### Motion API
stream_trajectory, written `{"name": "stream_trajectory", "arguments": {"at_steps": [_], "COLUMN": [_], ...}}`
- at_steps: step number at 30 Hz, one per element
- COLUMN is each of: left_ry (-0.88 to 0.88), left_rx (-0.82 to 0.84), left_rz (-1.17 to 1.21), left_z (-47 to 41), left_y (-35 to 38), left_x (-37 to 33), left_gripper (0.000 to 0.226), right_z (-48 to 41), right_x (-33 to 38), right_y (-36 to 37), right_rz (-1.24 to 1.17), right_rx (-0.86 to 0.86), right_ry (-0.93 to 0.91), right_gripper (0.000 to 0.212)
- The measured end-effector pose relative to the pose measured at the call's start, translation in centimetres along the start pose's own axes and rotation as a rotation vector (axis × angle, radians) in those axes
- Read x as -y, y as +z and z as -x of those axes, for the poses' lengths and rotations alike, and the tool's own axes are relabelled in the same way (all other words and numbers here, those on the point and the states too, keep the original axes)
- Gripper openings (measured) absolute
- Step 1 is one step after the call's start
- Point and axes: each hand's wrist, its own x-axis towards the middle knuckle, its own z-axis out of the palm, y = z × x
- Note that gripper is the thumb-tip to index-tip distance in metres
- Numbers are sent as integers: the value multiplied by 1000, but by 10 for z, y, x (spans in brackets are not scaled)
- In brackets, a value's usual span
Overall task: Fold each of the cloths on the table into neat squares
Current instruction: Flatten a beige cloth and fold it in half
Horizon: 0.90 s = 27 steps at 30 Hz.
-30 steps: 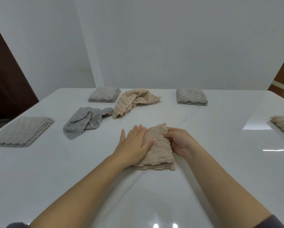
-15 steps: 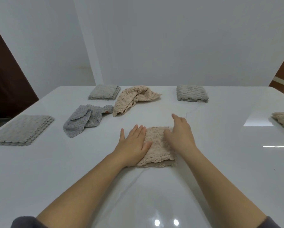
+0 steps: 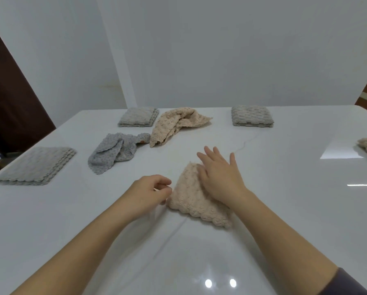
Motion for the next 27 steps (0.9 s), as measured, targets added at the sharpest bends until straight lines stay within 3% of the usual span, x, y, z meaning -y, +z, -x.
{"name": "stream_trajectory", "arguments": {"at_steps": [3, 6, 14, 19, 22, 27], "left_ry": [-78, -139, -192, -225, -167, -25], "left_rx": [-10, 34, 181, 407, 487, 592], "left_rz": [241, 424, 627, 407, 312, 374], "left_z": [4, 7, -9, -19, -26, -32], "left_y": [2, 3, 4, 4, 3, -1], "left_x": [2, 4, -5, -9, -11, -10], "left_gripper": [16, 16, 24, 8, 20, 25], "right_z": [0, -2, -1, -2, -2, -2], "right_x": [-2, -5, -5, -6, -6, -7], "right_y": [18, 22, 23, 25, 25, 26], "right_rz": [2, 1, 4, -8, -5, -1], "right_rx": [149, 147, 115, 111, 106, 95], "right_ry": [27, 40, 36, 32, 25, 19], "right_gripper": [55, 56, 54, 55, 54, 54]}}
